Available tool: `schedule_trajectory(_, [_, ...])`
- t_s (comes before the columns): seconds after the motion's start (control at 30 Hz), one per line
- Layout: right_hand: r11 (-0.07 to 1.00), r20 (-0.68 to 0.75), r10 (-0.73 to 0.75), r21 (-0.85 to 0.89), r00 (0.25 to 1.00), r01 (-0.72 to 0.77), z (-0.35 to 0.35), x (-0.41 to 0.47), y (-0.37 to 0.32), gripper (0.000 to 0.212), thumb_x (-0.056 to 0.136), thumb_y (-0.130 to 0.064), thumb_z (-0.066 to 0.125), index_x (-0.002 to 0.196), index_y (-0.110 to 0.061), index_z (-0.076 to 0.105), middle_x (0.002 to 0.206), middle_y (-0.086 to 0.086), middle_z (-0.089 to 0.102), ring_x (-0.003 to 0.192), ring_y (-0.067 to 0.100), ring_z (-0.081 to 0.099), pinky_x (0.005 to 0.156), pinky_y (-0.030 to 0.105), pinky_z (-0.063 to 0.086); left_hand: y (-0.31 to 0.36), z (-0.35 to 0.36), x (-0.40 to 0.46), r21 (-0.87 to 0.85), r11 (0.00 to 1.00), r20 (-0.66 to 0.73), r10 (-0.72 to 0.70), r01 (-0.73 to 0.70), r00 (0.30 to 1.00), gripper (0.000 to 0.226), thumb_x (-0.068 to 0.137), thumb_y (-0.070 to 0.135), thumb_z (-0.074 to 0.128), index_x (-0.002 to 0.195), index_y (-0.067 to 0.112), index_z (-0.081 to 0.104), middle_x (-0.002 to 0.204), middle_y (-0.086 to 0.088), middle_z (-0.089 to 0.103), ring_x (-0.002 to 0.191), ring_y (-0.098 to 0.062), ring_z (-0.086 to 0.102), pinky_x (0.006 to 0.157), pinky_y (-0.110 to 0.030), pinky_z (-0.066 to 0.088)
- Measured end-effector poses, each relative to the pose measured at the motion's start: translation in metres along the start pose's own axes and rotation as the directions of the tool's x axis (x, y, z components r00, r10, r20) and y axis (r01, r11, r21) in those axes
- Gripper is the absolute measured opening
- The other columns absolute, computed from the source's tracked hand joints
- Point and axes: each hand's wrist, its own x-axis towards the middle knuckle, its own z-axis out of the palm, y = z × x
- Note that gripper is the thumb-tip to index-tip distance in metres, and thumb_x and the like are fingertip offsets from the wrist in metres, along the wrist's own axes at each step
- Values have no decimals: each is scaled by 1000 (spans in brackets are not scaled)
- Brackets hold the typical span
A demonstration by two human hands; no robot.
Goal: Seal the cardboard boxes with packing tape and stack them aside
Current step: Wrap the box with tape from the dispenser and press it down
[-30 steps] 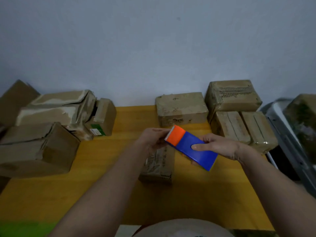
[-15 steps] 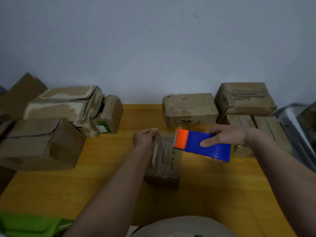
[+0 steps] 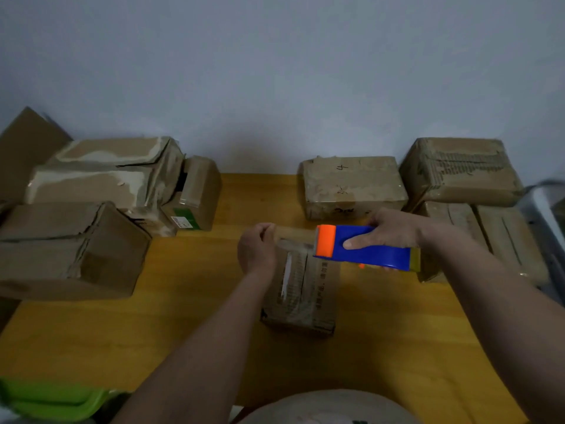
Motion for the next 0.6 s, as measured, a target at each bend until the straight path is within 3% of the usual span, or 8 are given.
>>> schedule_trajectory(0.13, [990,-61,38,-137,997,-46,4,18,-8,48,73,-54,72,87,-10,64,79,6,68,71,20,66,61,27,49,-14,13,13,38,999,12,0,-1,1000,22,98,23,54,106,12,72,106,-9,68,100,-26,58,80,-33,42])
schedule_trajectory(0.37, [965,-73,118,-227,990,-132,7,43,-7,50,71,-58,72,87,-13,58,85,8,67,80,24,66,74,34,52,-31,26,22,67,997,80,-30,24,996,24,99,20,50,107,14,71,106,-7,67,100,-24,57,77,-29,40])
schedule_trajectory(0.53, [956,-96,144,-245,985,-164,9,53,-7,49,70,-58,74,83,-15,55,81,5,63,77,22,63,66,31,49,-34,28,30,79,997,128,-36,26,991,25,99,21,50,108,15,72,105,-6,67,100,-26,59,80,-34,46])
schedule_trajectory(0.6, [956,-73,170,-228,983,-182,9,53,-8,49,71,-56,75,84,-13,54,83,8,64,78,24,64,70,35,53,-33,29,31,105,994,140,-26,12,990,25,99,21,49,106,15,73,104,-6,67,99,-25,59,79,-33,46])
